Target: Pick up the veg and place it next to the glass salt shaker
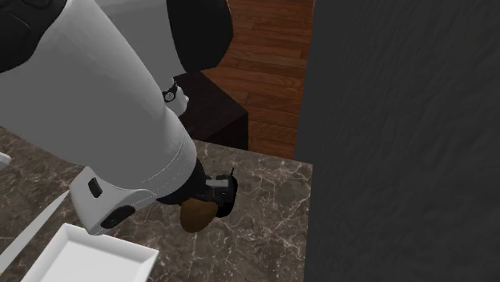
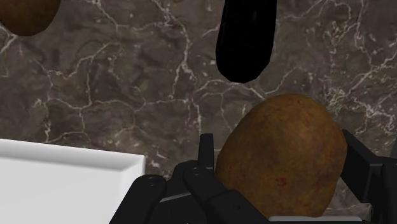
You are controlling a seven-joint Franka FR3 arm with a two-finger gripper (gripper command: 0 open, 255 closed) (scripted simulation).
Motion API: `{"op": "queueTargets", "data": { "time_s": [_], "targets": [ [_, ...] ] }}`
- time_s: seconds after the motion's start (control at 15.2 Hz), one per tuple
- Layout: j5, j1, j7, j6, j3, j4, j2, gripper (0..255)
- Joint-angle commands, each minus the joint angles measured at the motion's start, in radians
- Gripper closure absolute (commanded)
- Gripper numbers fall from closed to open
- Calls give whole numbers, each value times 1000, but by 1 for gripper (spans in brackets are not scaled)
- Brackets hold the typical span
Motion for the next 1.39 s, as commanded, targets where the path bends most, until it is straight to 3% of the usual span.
{"op": "queueTargets", "data": {
  "time_s": [0.0,0.4,1.32],
  "targets": [
    [-2,0,4,-28,0,24,-4,255],
    [-5,-1,11,-93,-1,83,-10,255],
    [-51,-149,-268,-75,-139,-163,-214,255]
  ]
}}
